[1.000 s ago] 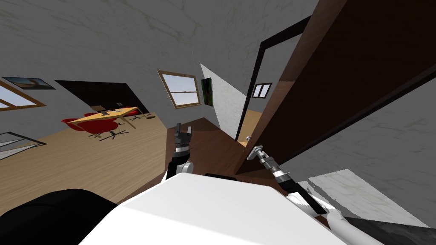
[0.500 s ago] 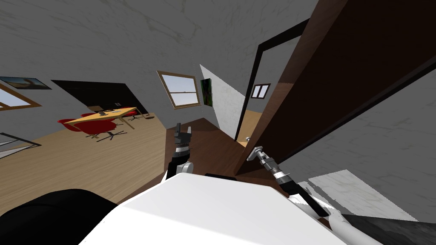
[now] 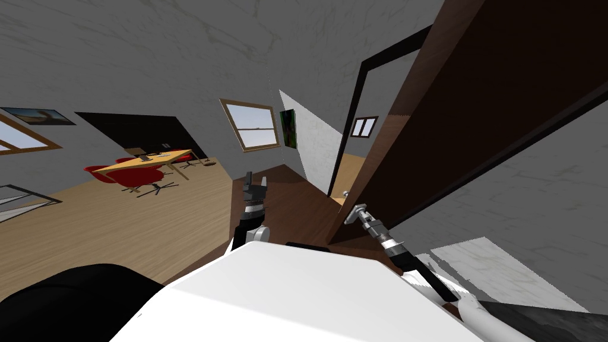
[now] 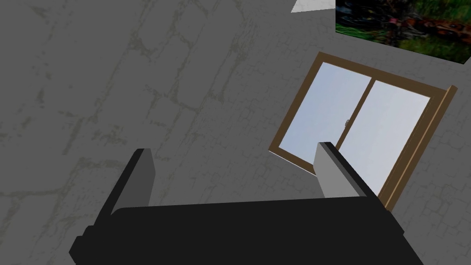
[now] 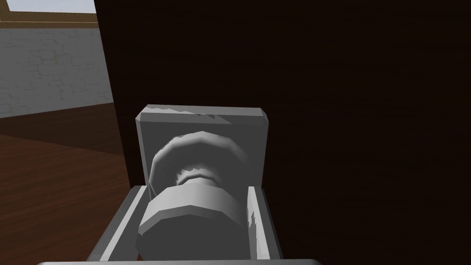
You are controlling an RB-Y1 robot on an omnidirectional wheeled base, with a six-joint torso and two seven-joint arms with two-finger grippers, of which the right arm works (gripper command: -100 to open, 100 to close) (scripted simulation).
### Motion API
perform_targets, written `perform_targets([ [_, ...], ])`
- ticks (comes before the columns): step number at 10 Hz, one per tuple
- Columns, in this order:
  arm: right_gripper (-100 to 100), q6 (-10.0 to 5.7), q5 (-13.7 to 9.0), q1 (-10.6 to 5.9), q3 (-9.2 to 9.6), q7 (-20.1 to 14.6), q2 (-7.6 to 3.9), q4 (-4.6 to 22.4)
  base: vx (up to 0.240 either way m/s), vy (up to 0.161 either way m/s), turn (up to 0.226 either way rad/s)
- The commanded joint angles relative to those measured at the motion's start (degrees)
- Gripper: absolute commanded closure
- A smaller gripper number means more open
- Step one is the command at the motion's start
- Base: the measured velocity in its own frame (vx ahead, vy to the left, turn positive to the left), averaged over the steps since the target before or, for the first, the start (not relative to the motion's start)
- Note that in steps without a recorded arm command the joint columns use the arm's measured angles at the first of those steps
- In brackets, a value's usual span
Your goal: Pull the door open
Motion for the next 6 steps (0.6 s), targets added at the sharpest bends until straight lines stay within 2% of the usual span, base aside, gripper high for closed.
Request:
perform_targets([
  [1,100,-0.19,0.0,-0.11,-0.22,0.0,-0.15,0.0,0.0,0.0,0.0],
  [6,100,-0.5,0.2,0.01,0.28,-0.4,-0.31,0.2,0.0,-0.002,0.003],
])
